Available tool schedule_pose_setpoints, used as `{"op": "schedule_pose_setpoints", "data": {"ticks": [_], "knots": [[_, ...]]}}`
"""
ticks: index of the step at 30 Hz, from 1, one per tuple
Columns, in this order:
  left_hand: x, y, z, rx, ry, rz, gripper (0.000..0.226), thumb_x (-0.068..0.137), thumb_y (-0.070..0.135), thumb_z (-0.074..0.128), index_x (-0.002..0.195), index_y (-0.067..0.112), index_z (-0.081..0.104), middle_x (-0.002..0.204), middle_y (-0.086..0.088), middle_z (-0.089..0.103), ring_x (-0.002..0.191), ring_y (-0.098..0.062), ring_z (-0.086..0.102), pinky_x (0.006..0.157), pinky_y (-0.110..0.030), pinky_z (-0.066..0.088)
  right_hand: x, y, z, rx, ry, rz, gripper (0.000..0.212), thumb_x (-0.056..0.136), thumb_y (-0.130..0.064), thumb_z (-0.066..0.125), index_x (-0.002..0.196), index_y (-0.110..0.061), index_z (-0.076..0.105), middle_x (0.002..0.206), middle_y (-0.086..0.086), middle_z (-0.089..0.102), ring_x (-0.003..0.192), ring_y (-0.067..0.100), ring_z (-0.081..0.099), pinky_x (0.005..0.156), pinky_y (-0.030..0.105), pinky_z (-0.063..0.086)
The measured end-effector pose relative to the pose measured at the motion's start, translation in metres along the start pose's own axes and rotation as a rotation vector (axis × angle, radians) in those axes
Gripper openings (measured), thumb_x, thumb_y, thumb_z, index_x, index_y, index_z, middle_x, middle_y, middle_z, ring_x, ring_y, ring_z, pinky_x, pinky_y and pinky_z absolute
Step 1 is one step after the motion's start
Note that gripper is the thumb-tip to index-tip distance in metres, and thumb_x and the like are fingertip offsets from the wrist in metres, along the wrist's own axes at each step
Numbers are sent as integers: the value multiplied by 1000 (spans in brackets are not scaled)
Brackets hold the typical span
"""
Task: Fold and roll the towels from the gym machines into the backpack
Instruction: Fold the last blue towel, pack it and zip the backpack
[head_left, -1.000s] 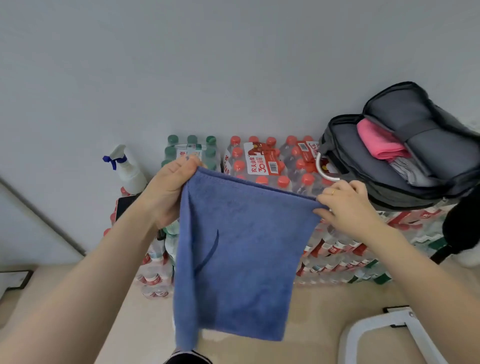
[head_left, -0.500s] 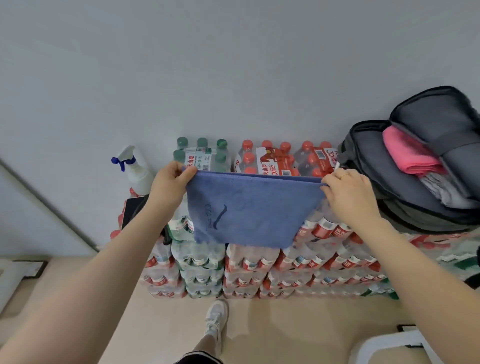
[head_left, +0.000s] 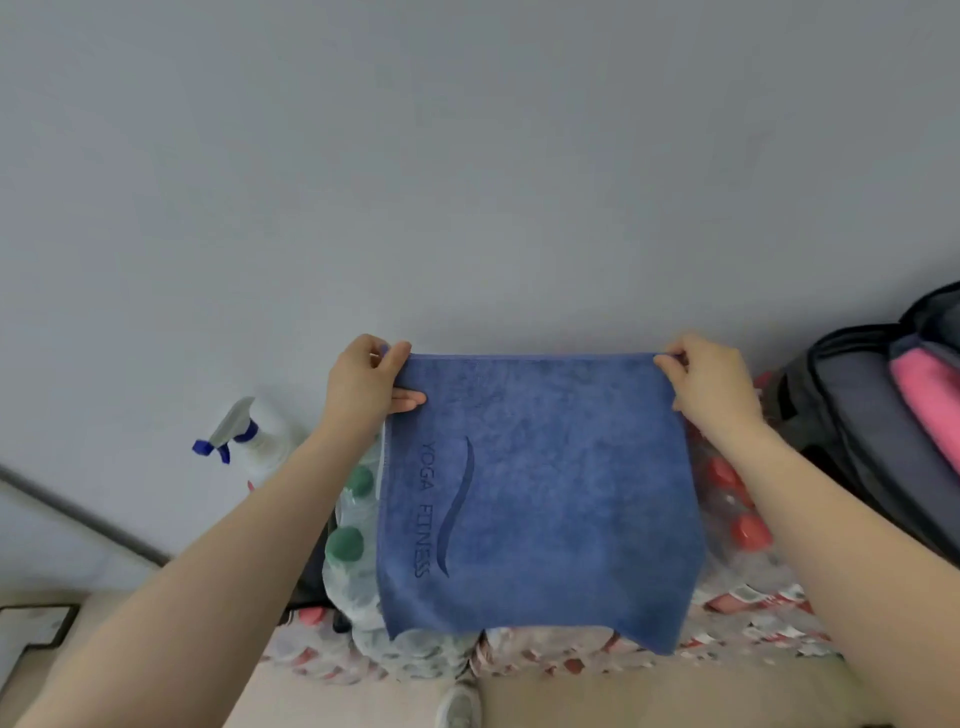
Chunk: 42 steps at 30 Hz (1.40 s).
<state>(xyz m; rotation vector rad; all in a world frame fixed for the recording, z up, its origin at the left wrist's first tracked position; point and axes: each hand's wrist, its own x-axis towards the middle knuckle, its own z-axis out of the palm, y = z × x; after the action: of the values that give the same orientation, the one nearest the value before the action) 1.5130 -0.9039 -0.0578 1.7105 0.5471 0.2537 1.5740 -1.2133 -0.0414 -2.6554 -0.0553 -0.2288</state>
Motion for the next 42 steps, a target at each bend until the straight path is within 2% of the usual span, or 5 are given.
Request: {"op": "schedule_pose_setpoints", "data": {"ticks": [7,15,21,32,42], "knots": [[42,-5,19,81,60,21,18,92,19,52,77,18,43,76,-1,52,40,-6,58,57,-30,53,33,-9,37,193,3,93,15,90,-1,46,105,-6,50,106,25,60,80,33,63,79,41,48],[-14,-38,32,800,-242,612,68,84,46,30,134,2,41,144,-23,33,131,-37,38,106,-42,32,-33,-45,60,-166,-346,-388,55,95,-30,44,143,-9,28,155,11,17,142,25,18,115,34,11],[-46,-66,10,1199,-330,346,64,95,52,22,148,23,3,157,-3,-5,145,-20,-3,117,-36,0,-82,-5,58,-335,-527,-295,59,98,-46,23,148,-26,-3,157,-4,-11,144,16,-11,116,38,-6],[-156,-85,-26,689,198,372,40,95,21,43,129,1,46,135,-19,43,127,-36,35,108,-42,25,-173,44,24,13,-134,-81,46,95,-25,43,137,-6,36,149,10,26,133,29,32,107,41,32],[-196,-109,-17,-68,130,-363,35,98,24,35,128,9,43,108,-2,50,95,-18,48,80,-32,39,-203,39,33,801,-228,509,23,95,-11,43,111,2,54,112,13,61,91,21,56,69,29,44]]}}
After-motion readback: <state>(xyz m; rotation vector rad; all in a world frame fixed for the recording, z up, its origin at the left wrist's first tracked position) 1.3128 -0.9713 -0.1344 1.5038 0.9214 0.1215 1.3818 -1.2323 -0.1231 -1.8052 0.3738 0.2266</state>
